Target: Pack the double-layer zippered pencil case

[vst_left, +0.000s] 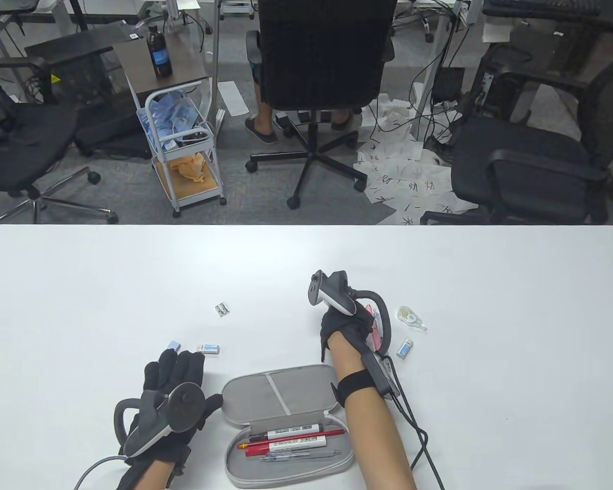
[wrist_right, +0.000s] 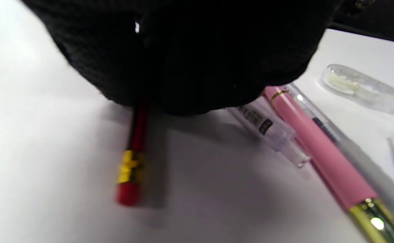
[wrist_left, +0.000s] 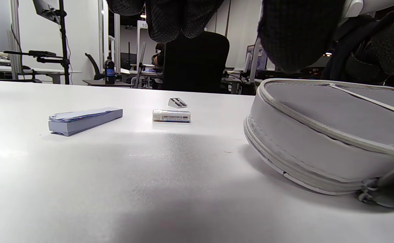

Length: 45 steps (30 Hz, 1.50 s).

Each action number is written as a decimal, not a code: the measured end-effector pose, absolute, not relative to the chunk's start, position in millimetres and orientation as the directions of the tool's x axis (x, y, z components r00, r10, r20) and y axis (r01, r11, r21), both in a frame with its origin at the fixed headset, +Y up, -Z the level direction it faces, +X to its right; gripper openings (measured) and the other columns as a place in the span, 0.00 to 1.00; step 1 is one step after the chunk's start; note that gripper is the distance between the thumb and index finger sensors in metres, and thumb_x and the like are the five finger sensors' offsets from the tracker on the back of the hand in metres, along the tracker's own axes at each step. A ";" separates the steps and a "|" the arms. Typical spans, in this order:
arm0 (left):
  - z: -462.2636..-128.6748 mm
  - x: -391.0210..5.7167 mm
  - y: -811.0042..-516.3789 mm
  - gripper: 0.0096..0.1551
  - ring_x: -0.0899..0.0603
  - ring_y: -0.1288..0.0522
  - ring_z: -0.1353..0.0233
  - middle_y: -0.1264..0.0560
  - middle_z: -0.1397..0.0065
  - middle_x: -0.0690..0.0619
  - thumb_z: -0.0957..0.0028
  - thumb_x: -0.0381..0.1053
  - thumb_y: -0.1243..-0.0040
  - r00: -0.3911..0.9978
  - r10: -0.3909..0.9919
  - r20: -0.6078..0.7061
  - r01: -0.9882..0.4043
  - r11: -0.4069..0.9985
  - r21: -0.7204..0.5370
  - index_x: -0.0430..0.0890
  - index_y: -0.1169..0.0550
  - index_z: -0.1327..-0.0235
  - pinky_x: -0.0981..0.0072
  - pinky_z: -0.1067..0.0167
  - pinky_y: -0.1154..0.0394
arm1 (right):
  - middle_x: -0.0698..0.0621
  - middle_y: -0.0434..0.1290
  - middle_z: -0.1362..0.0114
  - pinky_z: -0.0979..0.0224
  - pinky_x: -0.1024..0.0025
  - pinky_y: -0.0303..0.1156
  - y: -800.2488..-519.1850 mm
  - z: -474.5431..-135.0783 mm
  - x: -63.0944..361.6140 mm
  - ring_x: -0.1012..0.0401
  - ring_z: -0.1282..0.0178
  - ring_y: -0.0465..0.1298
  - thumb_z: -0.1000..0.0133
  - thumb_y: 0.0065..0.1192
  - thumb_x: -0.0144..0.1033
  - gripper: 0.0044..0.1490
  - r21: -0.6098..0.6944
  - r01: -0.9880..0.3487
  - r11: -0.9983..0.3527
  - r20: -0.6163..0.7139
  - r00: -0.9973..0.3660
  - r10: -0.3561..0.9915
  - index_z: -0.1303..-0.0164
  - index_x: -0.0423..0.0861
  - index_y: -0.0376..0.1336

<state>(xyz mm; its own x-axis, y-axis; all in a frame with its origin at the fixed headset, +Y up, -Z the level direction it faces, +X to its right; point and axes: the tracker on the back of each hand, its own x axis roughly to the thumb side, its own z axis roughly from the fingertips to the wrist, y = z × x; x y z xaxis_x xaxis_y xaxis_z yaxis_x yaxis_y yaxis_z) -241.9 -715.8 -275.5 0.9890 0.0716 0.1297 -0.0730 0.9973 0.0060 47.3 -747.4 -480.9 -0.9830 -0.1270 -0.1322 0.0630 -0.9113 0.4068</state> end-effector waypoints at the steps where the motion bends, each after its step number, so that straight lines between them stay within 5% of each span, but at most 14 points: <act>1: -275.7 -242.5 -715.6 0.53 0.26 0.47 0.18 0.36 0.14 0.38 0.47 0.66 0.31 0.988 0.078 0.130 -0.080 0.997 0.006 0.40 0.35 0.15 0.34 0.26 0.52 | 0.51 0.83 0.49 0.46 0.64 0.79 -747.6 -481.5 48.5 0.53 0.50 0.80 0.45 0.73 0.49 0.26 0.415 0.059 -0.908 -0.134 -0.983 -0.124 0.48 0.41 0.75; 9: -277.3 -244.7 -717.3 0.53 0.26 0.47 0.18 0.37 0.14 0.38 0.46 0.66 0.32 0.987 0.106 0.122 -0.106 0.994 -0.001 0.40 0.36 0.15 0.34 0.26 0.52 | 0.51 0.83 0.49 0.46 0.65 0.79 -726.9 -473.2 63.7 0.54 0.50 0.80 0.45 0.72 0.51 0.28 0.341 -0.065 -0.938 -0.099 -0.995 0.033 0.46 0.43 0.74; 14: -275.6 -245.3 -714.0 0.53 0.26 0.47 0.18 0.37 0.14 0.38 0.46 0.66 0.32 0.987 0.109 0.120 -0.110 0.994 0.007 0.40 0.36 0.15 0.33 0.26 0.52 | 0.53 0.82 0.49 0.46 0.66 0.79 -681.9 -434.6 66.3 0.55 0.50 0.80 0.46 0.71 0.52 0.28 0.129 -0.130 -0.983 0.243 -0.957 0.158 0.45 0.44 0.73; 18: -272.6 -247.7 -709.2 0.53 0.26 0.47 0.18 0.37 0.14 0.38 0.46 0.65 0.31 0.987 0.108 0.115 -0.115 0.992 0.056 0.40 0.36 0.15 0.34 0.27 0.52 | 0.52 0.82 0.47 0.44 0.64 0.79 -684.5 -380.7 61.4 0.54 0.48 0.80 0.46 0.71 0.50 0.27 0.096 -0.158 -0.983 0.588 -0.788 0.184 0.44 0.45 0.73; 25: -269.2 -249.6 -707.3 0.53 0.26 0.47 0.18 0.37 0.14 0.38 0.46 0.66 0.32 0.989 0.102 0.110 -0.107 0.993 0.045 0.40 0.36 0.15 0.34 0.27 0.52 | 0.50 0.81 0.44 0.39 0.60 0.77 -706.0 -298.5 41.3 0.51 0.44 0.78 0.46 0.72 0.46 0.26 0.187 0.006 -0.982 0.734 -0.666 0.135 0.42 0.45 0.72; 35: -269.9 -247.4 -709.9 0.53 0.26 0.48 0.18 0.38 0.14 0.37 0.46 0.66 0.32 0.990 0.085 0.114 -0.089 0.996 0.027 0.40 0.37 0.14 0.34 0.27 0.53 | 0.51 0.81 0.45 0.40 0.62 0.77 -729.1 -259.0 5.5 0.53 0.45 0.78 0.47 0.71 0.45 0.25 0.097 0.285 -0.954 0.817 -0.571 -0.088 0.43 0.47 0.73; 40: -270.6 -246.1 -711.5 0.53 0.26 0.48 0.18 0.37 0.14 0.37 0.46 0.66 0.32 0.990 0.084 0.117 -0.087 0.996 0.021 0.40 0.36 0.15 0.34 0.27 0.53 | 0.52 0.81 0.42 0.40 0.60 0.77 -722.2 -261.4 11.2 0.53 0.44 0.78 0.47 0.68 0.50 0.26 0.074 0.235 -0.969 0.798 -0.596 -0.083 0.42 0.49 0.72; 45: -270.6 -245.9 -712.5 0.54 0.26 0.49 0.18 0.38 0.14 0.37 0.46 0.66 0.32 0.989 0.090 0.116 -0.092 0.996 0.015 0.40 0.37 0.14 0.34 0.27 0.53 | 0.52 0.79 0.38 0.38 0.61 0.76 -680.2 -309.5 57.7 0.53 0.41 0.77 0.44 0.65 0.48 0.26 0.004 -0.043 -0.999 0.577 -0.816 0.038 0.38 0.51 0.70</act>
